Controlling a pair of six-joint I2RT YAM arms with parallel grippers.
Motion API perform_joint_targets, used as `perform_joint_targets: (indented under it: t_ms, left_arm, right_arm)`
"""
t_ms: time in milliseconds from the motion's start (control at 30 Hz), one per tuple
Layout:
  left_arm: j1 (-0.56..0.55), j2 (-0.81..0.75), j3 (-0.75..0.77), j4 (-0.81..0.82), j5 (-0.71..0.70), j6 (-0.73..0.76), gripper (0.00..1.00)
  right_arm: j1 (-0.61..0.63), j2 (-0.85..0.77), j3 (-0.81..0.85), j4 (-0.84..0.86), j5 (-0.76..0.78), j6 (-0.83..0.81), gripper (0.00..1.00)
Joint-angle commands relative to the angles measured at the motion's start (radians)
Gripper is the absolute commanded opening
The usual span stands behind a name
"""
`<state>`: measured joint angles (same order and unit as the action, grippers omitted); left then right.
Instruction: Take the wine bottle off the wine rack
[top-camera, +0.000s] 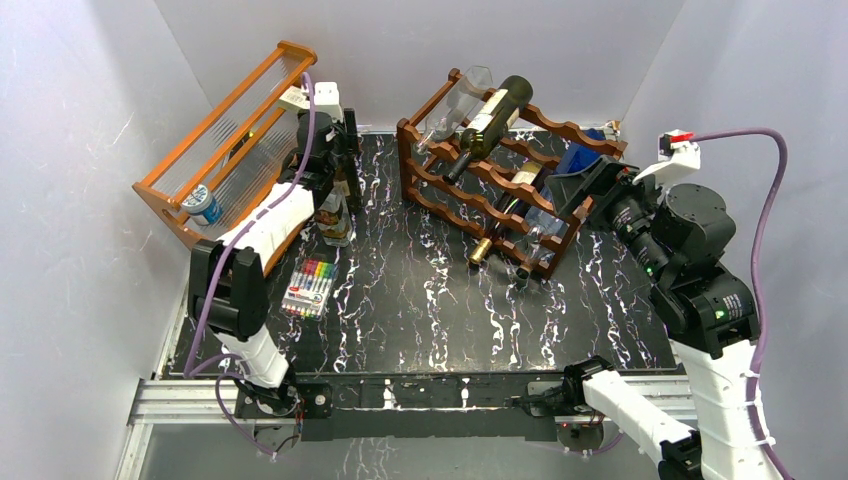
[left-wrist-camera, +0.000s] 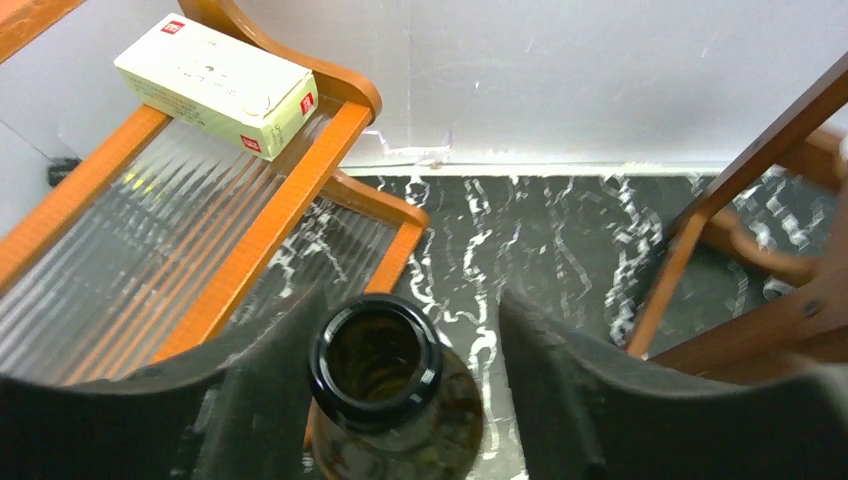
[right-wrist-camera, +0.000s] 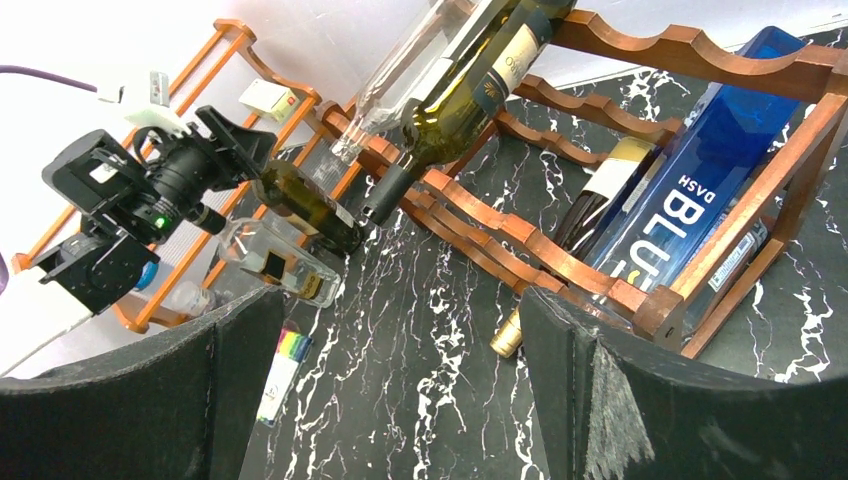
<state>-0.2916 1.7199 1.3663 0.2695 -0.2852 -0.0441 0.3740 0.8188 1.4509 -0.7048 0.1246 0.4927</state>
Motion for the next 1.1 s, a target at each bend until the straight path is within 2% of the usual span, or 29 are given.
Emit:
perform_joint_targets:
  t_ms: [0,67,267,533,667,833,900,1067]
  left_arm:
    - [0.002,-0.124,-0.013,0.078,-0.016,-0.017,0.74]
    - [0.001,-0.145,-0.012,0.073,-0.014,-0.027,0.84]
    - [0.002,-0.210,0.042,-0.019,0.073,-0.081,0.98]
    - [0.002,-0.430,0.062,-0.151,0.184,-0.243,0.98]
    - [-0.001,-0.518,-0.029,-0.130,0.354,-0.281,0.98]
    - [-0.018,-0.579,-0.232,0.009,0.556,-0.240,0.98]
    - [-0.056,-0.608,-0.287,0.021,0.569,-0.166,0.98]
    - [-0.174,-0.749,-0.483,0.125,0.485,0.018,0.98]
  right_arm:
    - [-0.001,0.003,0.026,0.044,-0.015,-0.008,0.98]
    - [-0.002,0.005,0.027,0.046,-0.018,-0.006,0.98]
    - [-0.002,0.004,0.020,0.045,-0.033,0.009,0.98]
    - [-0.002,0.003,-0.002,0.024,-0.027,0.000,0.98]
    - [-0.001,0.009,-0.005,-0.019,0.021,-0.027,0.98]
    - [-0.002,0.027,-0.031,-0.046,0.013,-0.015,0.98]
    - [-0.001,0.047,-0.030,-0.048,-0.001,-0.007,0.98]
    - [-0.002,0.146,0.038,-0.051,-0.018,-0.010,0.98]
